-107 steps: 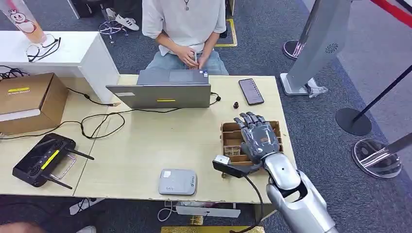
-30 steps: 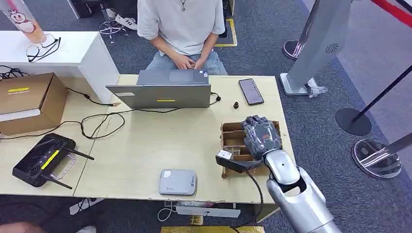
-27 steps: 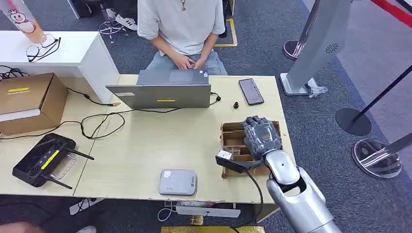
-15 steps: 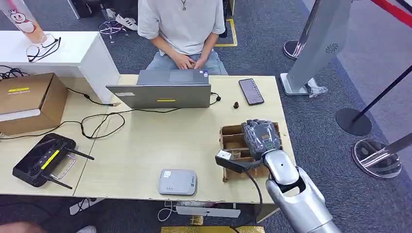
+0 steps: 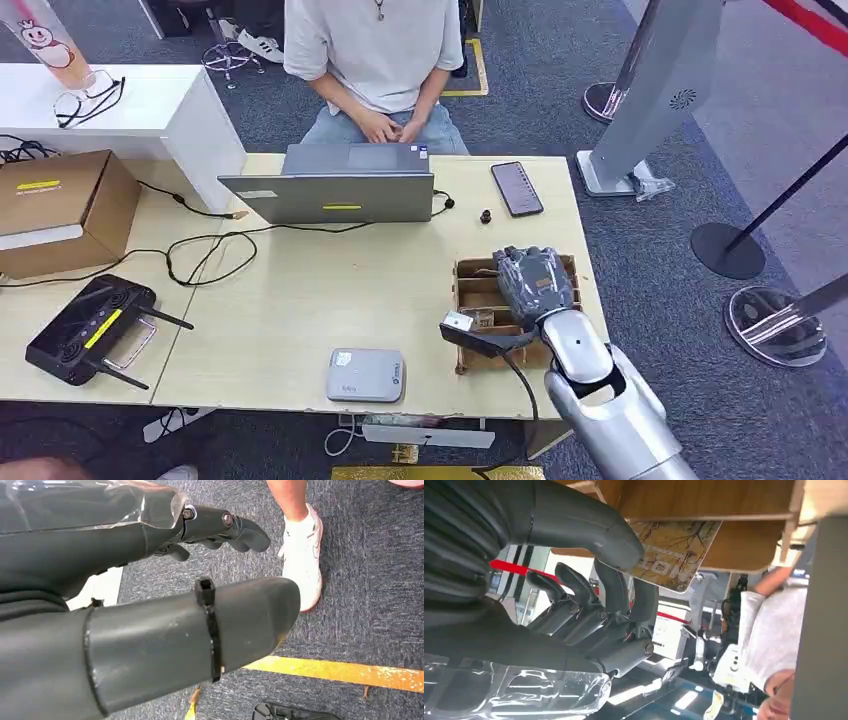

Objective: Pass the card to the sensor for recognition and then transmit it.

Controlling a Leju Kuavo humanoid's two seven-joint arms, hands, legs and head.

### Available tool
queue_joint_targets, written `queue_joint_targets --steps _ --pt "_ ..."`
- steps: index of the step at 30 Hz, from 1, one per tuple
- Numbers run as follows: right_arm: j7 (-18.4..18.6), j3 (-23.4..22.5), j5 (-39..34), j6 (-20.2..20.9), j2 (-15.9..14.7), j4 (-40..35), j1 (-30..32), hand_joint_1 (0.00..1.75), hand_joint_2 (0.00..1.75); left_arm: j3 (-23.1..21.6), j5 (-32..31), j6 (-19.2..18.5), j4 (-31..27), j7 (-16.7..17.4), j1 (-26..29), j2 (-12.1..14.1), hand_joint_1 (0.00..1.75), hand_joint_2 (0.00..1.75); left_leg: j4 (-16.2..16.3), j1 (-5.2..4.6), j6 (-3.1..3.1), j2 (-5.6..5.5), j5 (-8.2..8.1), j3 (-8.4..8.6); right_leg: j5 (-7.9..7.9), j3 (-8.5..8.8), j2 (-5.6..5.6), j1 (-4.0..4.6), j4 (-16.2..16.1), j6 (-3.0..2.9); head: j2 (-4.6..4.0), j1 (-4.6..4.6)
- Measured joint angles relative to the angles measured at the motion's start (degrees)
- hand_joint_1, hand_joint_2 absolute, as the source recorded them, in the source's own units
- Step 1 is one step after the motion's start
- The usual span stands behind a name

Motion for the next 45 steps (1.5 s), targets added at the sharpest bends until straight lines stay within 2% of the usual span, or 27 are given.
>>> queue_joint_targets --steps 9,10,13,14,19,33,45 --pt "-0.4 0.2 0.0 -1.6 0.3 -0.7 0.1 1.75 1.75 0.2 1.0 -1.1 0.0 0.0 0.0 0.0 0.00 0.00 0.0 0.00 0.00 0.00 0.00 0.00 0.00 0.00 0.00 0.00 0.0 0.00 0.00 0.00" --pt "-0.3 0.2 0.0 -1.7 0.3 -0.9 0.1 1.75 1.75 0.3 1.4 -2.0 0.0 -0.4 0.0 0.0 0.00 1.75 0.0 -0.01 0.01 0.00 0.01 0.00 0.00 0.00 0.00 -0.01 0.0 0.00 0.00 0.00" --pt "-0.5 0.1 0.1 -1.8 0.3 -1.7 0.1 1.75 1.75 1.1 2.5 -5.0 0.0 -1.9 0.0 0.0 0.00 1.75 0.0 -0.01 0.01 0.00 0.01 0.00 0.00 0.00 0.01 0.00 0.0 0.00 0.00 0.00" --pt "-0.6 0.1 0.1 -1.9 0.4 -1.9 0.2 1.75 1.75 1.3 2.8 -6.2 0.0 -2.1 0.0 0.0 0.00 0.00 0.0 -0.01 0.01 0.00 0.01 0.00 0.00 0.00 0.01 -0.01 0.0 0.00 0.00 0.00" --pt "-0.8 0.1 0.1 -1.9 0.6 -2.8 0.2 1.75 1.75 2.8 4.3 -9.2 0.0 -3.1 0.0 0.1 0.00 0.00 0.0 0.00 0.01 0.00 0.01 0.00 0.00 0.00 0.00 0.00 0.0 0.00 0.00 0.00" --pt "-1.8 0.0 0.9 -2.0 1.4 -3.8 0.1 1.75 1.75 3.0 3.0 -8.0 0.0 -3.4 -0.1 0.1 0.00 0.00 0.0 0.00 0.01 0.00 0.01 0.00 0.00 0.00 0.01 0.00 0.0 0.00 0.00 0.00" --pt "-5.6 0.2 -0.9 -8.7 3.3 -7.3 -0.3 1.75 1.75 3.0 2.5 -8.2 0.0 -2.9 -0.5 0.1 0.00 0.00 0.0 0.00 0.01 0.00 0.01 0.00 0.00 0.00 0.01 0.00 0.0 0.00 0.00 0.00"
